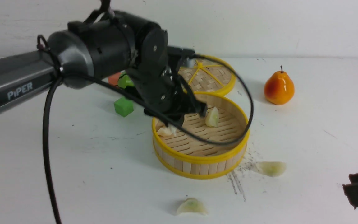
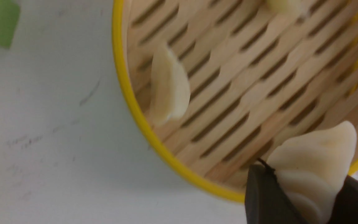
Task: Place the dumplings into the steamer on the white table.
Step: 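Place the dumpling into the bamboo steamer basket with the left gripper, then reach for and grasp a dumpling on the table with the left gripper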
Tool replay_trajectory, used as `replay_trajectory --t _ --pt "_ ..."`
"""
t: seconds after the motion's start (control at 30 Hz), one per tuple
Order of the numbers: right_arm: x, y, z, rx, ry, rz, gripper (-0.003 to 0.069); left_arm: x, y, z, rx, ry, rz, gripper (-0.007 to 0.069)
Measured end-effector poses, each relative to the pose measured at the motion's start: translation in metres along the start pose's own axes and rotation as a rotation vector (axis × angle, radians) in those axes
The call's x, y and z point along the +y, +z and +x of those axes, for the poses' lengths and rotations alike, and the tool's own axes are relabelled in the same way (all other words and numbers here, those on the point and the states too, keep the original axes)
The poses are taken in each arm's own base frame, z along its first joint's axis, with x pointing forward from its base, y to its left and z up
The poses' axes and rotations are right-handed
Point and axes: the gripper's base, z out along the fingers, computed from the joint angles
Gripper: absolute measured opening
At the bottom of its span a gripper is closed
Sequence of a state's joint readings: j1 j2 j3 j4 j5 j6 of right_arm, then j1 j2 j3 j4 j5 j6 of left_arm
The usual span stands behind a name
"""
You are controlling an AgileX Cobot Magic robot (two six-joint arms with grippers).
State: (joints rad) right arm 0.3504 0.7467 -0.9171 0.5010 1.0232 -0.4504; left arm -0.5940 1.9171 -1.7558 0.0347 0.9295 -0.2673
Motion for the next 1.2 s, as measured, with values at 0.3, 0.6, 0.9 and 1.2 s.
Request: replay_trajectory --t 0.3,0.6,0.9,1.2 --pt "0.000 0.000 0.000 0.000 0.000 0.000 0.0132 -0.010 0.073 -0.039 -0.034 -0.125 -0.002 0.0185" --pt "0.000 0.000 0.000 0.003 0.000 -0.001 0.0141 0.006 0.133 -0.041 0.019 -0.225 -0.067 0.0223" --pt "0.000 0.000 0.000 -0.001 0.001 -0.002 0.0147 0.008 0.117 -0.042 0.078 -0.196 -0.097 0.0505" --pt "-0.001 0.000 -0.002 -0.018 0.002 0.006 0.0147 -0.018 -0.025 -0.071 -0.107 0.003 -0.012 0.0518"
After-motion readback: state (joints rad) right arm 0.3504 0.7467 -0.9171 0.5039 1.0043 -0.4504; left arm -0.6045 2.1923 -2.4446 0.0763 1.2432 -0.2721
